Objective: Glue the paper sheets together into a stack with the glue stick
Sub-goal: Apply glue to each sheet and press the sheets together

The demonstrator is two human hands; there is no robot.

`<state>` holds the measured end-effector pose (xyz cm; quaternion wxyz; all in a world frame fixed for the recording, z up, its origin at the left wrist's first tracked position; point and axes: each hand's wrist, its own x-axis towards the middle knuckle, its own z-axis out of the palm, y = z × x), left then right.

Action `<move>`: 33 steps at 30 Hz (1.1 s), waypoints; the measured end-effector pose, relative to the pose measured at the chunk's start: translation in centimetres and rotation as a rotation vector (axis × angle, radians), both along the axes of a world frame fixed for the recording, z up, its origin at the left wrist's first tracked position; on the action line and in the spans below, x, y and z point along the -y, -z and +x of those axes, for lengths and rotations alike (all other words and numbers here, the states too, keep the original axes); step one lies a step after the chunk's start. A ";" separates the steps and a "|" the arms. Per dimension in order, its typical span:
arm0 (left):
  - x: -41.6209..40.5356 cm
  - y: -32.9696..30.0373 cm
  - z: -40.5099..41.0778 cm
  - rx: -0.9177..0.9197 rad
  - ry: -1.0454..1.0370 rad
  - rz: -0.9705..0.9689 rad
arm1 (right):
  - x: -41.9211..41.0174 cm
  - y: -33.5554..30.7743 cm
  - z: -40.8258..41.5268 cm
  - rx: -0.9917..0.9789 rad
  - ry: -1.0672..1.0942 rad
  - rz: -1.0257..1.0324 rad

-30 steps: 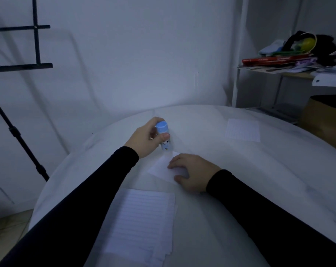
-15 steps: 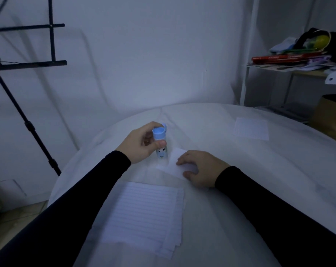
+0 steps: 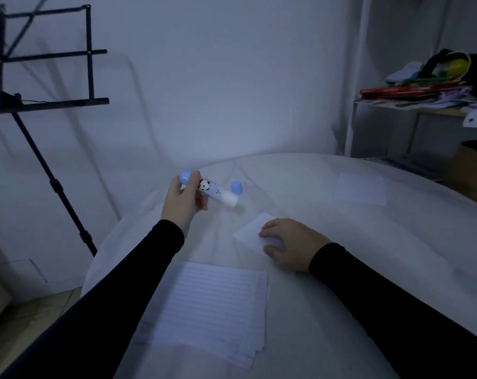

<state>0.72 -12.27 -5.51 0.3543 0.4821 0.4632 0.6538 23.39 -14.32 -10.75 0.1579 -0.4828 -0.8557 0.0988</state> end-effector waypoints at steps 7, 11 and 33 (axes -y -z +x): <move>-0.4 0.0 0.7 0.227 0.159 -0.286 | -0.1 -0.9 1.2 -0.048 0.022 -0.005; 0.0 0.0 1.2 0.182 0.324 -0.335 | -0.2 -0.6 1.6 -0.035 0.022 -0.004; -0.3 -0.1 3.7 0.694 0.297 -0.290 | -0.5 -0.3 1.0 0.050 0.111 0.051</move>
